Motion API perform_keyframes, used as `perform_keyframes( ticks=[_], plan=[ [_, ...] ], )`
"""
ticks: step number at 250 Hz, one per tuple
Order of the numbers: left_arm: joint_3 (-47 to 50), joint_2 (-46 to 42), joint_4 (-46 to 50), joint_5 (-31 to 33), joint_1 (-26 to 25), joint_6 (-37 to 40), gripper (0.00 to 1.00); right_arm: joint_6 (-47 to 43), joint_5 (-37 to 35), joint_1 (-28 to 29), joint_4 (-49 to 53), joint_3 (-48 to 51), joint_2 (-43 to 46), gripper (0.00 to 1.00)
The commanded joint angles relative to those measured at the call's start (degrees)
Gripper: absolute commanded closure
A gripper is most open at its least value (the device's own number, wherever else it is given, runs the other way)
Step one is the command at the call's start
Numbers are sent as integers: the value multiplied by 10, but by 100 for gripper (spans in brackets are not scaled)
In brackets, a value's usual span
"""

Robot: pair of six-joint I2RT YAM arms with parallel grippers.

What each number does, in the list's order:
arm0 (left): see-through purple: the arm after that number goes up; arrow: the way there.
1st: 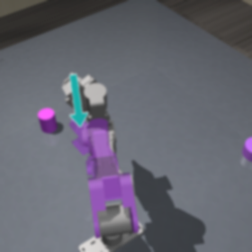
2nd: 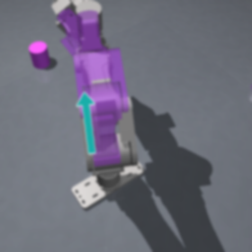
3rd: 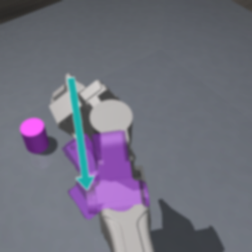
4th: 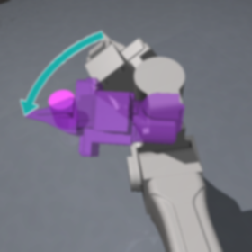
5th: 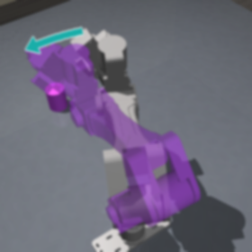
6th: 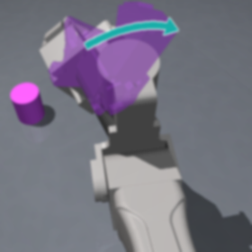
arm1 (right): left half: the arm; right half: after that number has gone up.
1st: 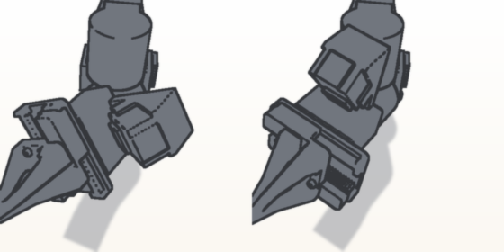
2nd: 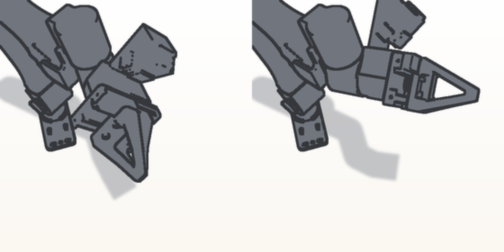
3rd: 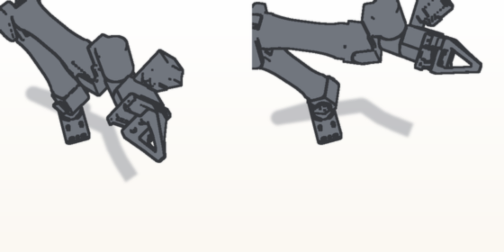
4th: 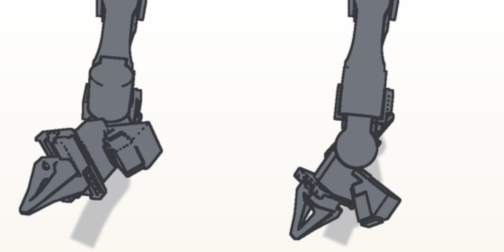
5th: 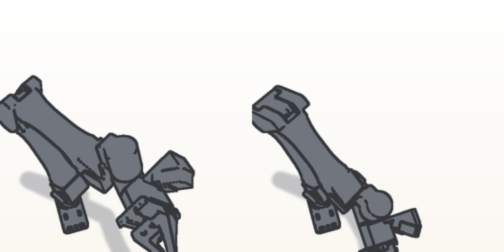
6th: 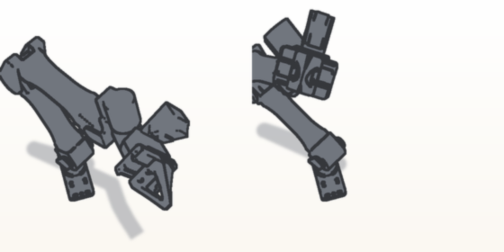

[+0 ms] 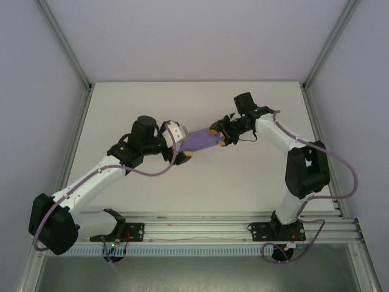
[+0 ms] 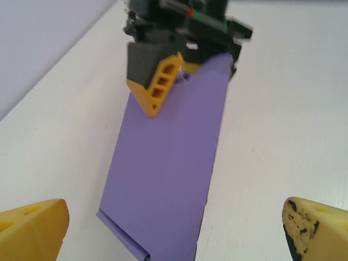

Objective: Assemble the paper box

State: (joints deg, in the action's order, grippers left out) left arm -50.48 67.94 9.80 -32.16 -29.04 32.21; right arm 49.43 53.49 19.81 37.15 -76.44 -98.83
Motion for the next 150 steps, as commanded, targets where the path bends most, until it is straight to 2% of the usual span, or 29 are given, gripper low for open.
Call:
perform_keyframes(
  ticks=[1,23,52,119,150],
  plan=[
    [2,5,47,120,-26,81,0,66,65,-1,34,8,11,57],
    [0,22,31,202,-48,71,0,78,71,-1,43,5,10,58],
    [-9,59,38,263,-60,78,0,90,84,-3,45,9,9,57],
    [-33,113,31,262,-70,101,0,104,114,-2,35,9,-9,56],
    [-30,113,9,269,-70,102,3,71,118,-2,79,-6,-21,54]
  ],
)
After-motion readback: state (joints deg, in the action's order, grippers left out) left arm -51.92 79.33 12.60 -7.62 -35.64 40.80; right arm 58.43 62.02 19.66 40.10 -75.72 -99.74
